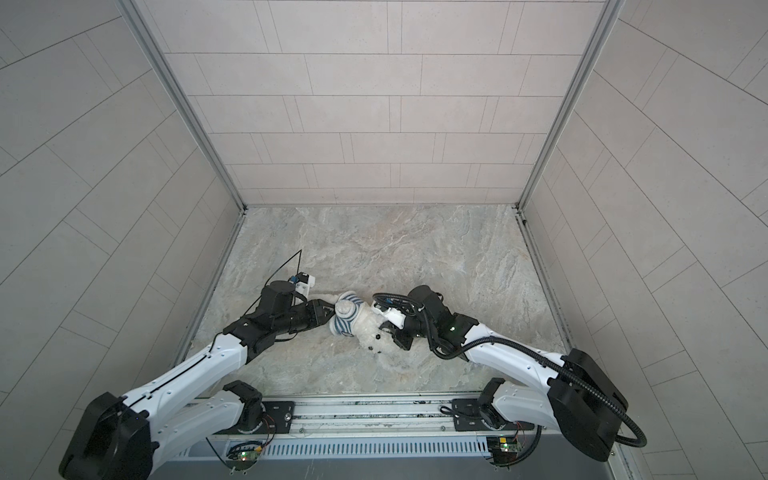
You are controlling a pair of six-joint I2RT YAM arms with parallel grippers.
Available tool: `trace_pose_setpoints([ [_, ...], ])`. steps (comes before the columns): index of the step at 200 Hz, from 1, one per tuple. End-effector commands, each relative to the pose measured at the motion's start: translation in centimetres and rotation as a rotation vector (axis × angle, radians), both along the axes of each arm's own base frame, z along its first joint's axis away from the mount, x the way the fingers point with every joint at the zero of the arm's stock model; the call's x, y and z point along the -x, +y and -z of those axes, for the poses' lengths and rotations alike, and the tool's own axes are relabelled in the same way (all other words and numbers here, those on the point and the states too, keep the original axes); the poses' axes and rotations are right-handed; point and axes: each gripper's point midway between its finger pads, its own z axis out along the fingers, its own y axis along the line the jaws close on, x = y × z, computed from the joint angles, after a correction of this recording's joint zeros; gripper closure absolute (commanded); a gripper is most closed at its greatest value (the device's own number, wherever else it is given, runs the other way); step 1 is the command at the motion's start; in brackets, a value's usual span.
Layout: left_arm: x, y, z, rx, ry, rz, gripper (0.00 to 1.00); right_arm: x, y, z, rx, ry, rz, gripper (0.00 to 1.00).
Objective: Dress the teddy bear
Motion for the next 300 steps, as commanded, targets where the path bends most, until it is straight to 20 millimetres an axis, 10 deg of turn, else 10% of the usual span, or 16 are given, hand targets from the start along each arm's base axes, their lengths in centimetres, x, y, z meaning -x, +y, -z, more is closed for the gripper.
trace_pose_setpoints([
  [1, 0.0, -1.1, -0.1, 0.041, -0.023, 0.028, 0.8, 0.4, 0.2, 0.1, -0.003, 0.007, -0.031, 0.94],
  [40, -0.2, -1.3, 0.4, 0.029, -0.023, 0.021, 0.99, 0.0, -0.3, -2.3, -0.031, 0.03, 0.044, 0.46],
  [72, 0.6, -2.6, 0.5, 0.023, -0.033, 0.069, 1.0, -0.8, -0.1, -8.3, -0.12, -0.004, 0.11, 0.22],
  [103, 1.0, -3.1, 0.8, 0.018, -0.037, 0.087, 1.0, -2.7, 1.2, -10.6, -0.09, 0.017, 0.137, 0.22],
  [149, 1.6, -3.8, 1.0, -0.001, -0.047, 0.113, 1.0, -3.3, 4.7, -8.9, 0.057, 0.083, 0.022, 0.28],
  [202, 1.9, -3.7, 1.2, -0.007, -0.048, 0.12, 1.0, -3.4, 5.5, -7.1, 0.169, 0.095, 0.002, 0.58],
  [300, 2.0, -3.7, 0.9, 0.006, -0.059, 0.118, 1.0, -3.9, 6.1, -4.1, 0.299, 0.089, -0.011, 0.59],
])
